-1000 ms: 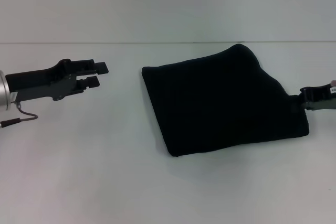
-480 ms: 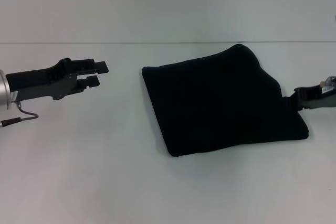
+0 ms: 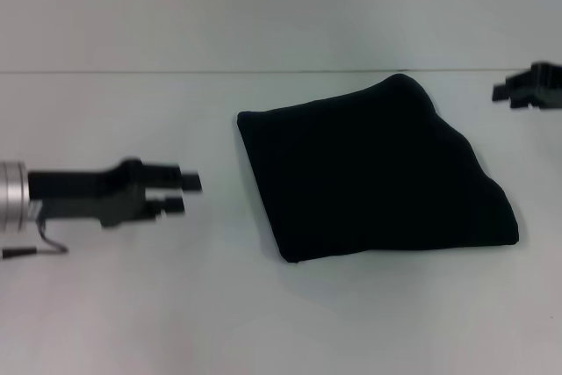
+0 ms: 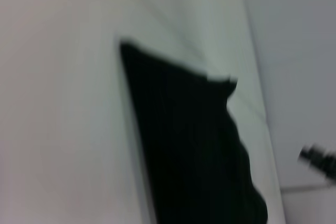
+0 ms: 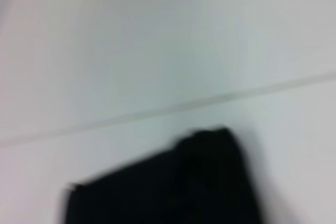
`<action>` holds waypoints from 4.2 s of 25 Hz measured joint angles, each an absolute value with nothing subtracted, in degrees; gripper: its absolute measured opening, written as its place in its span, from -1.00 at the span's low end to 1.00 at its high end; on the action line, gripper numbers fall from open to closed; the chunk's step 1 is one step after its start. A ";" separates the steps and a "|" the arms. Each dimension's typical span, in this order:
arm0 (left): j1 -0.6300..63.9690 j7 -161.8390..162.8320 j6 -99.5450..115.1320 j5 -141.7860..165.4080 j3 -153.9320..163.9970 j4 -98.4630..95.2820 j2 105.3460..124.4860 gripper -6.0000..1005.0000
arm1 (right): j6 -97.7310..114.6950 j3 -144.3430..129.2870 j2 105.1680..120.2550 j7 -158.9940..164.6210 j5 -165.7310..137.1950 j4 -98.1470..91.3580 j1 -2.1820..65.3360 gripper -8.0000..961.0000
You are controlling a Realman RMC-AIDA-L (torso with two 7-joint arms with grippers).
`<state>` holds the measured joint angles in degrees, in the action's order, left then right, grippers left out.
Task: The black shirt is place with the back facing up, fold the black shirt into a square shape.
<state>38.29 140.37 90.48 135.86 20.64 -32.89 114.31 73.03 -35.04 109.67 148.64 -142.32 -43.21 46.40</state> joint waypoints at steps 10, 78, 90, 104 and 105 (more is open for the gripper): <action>38.20 145.06 88.47 137.02 20.97 -25.98 118.36 0.08 | 76.37 -33.12 108.09 146.29 -134.35 -43.55 46.20 -0.04; 35.72 138.93 82.23 140.65 23.46 -27.92 118.30 -0.85 | 77.05 -32.61 107.24 146.01 -130.26 -43.14 45.33 0.76; 33.92 127.33 91.81 138.67 18.43 -38.51 115.60 -0.58 | 82.03 -32.60 109.26 121.93 -118.05 -43.72 40.81 0.78; 42.15 90.10 91.87 132.89 23.99 -38.43 118.76 0.56 | 84.01 -32.89 119.40 80.51 -112.68 -38.25 25.92 0.79; 42.43 89.86 91.50 132.89 24.98 -38.42 119.26 0.62 | 83.84 -33.03 119.38 80.31 -112.80 -37.61 26.08 0.80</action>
<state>42.43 89.86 91.50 132.89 24.98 -38.42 119.26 83.84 -33.03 119.38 80.31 -112.80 -37.61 26.08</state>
